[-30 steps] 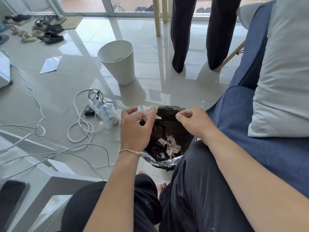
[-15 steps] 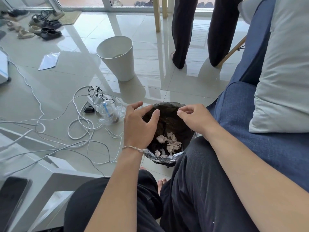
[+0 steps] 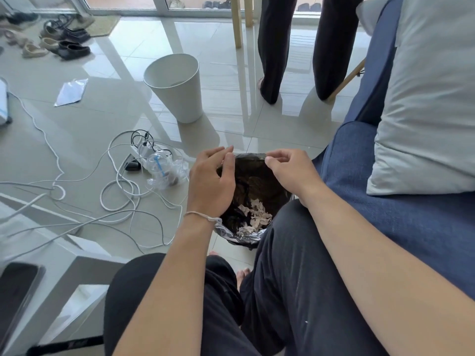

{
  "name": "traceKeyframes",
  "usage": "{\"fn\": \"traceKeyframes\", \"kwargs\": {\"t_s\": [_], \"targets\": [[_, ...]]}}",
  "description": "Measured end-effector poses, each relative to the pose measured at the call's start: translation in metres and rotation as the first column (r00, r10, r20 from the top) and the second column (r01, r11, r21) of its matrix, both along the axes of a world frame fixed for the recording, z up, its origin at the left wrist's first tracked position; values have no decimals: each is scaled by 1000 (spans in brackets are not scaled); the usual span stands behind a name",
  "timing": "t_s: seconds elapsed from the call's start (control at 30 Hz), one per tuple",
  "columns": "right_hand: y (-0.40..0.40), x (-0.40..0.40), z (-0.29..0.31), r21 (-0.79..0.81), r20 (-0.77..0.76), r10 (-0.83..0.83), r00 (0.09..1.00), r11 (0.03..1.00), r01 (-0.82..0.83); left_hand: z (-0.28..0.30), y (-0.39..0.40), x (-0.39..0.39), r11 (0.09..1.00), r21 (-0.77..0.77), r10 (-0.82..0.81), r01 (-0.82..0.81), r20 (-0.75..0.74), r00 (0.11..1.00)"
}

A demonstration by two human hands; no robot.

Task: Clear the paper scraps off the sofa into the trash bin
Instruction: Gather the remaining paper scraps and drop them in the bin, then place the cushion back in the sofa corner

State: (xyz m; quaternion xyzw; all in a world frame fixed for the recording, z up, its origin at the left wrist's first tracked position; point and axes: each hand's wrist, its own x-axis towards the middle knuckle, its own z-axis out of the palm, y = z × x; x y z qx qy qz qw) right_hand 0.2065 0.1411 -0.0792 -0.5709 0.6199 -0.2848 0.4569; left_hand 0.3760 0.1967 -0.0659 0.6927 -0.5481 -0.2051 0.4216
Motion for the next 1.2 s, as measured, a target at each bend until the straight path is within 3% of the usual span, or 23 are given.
{"fn": "traceKeyframes", "kwargs": {"t_s": [0.17, 0.3, 0.47, 0.63, 0.73, 0.8, 0.87, 0.93, 1.07, 1.2], "targets": [[22, -37, 28, -129, 123, -83, 989, 987, 99, 18, 12, -36, 999, -27, -26, 24, -68, 997], [29, -122, 56, -214, 226, -195, 954, 946, 243, 42, 9, -88, 994, -65, -103, 93, -187, 977], [21, -237, 88, -212, 335, -396, 855, 852, 478, 66, -11, -179, 963, -102, -265, 249, -192, 945], [19, -322, 107, -348, 201, -536, 820, 743, 572, 77, -48, -264, 922, 4, -384, 388, -142, 913], [11, -365, 112, -404, -5, -695, 719, 659, 634, 86, -77, -299, 949, 122, -276, 289, -114, 954], [6, -386, 110, -293, -58, -674, 736, 716, 633, 92, -91, -312, 951, 234, -166, 203, -170, 971], [2, -400, 105, -149, 48, -583, 811, 799, 583, 92, -100, -318, 947, 271, -95, 174, -281, 955], [2, -409, 100, -133, 140, -512, 847, 838, 529, 89, -100, -327, 958, 224, -80, 177, -383, 920], [20, -423, 107, -198, 195, -508, 839, 818, 541, 95, -85, -354, 985, 45, -141, 168, -367, 920], [65, -440, 116, -329, 284, -590, 755, 680, 655, 118, -73, -388, 964, -173, -239, 200, -250, 938]]}}
